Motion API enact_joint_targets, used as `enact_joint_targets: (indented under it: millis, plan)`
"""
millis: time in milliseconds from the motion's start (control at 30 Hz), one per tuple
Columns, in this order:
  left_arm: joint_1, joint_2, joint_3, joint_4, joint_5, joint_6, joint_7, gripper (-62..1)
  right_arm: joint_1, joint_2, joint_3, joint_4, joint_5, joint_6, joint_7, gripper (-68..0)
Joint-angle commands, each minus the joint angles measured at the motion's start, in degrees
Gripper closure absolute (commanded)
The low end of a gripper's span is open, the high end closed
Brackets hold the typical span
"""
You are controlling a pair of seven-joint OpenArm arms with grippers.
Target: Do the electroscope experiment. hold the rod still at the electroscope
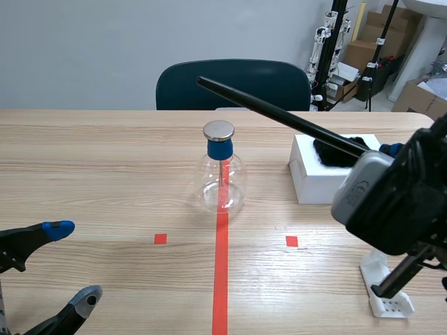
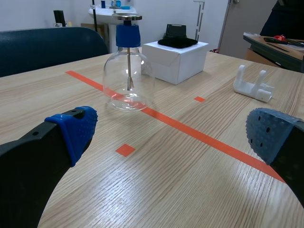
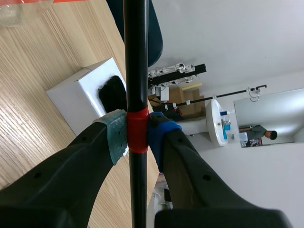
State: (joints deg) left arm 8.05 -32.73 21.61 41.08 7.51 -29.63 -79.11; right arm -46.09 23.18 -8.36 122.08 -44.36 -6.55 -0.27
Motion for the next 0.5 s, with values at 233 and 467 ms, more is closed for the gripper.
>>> enact_joint_targets:
  millis: [233, 467]
  plan:
    - [-0.3, -0.6, -0.4, 0.6, -0.4, -0.1, -0.8, -62.3, 3.4, 0.0, 0.0, -0.8, 0.0, -0.8, 2.5, -4.2]
    - [-0.3, -0.6, -0.4, 0.6, -0.4, -0.1, -0.8, -62.3, 9.7, 0.0, 0.1, -3.3, -0.6, -0.9, 3.0, -4.2]
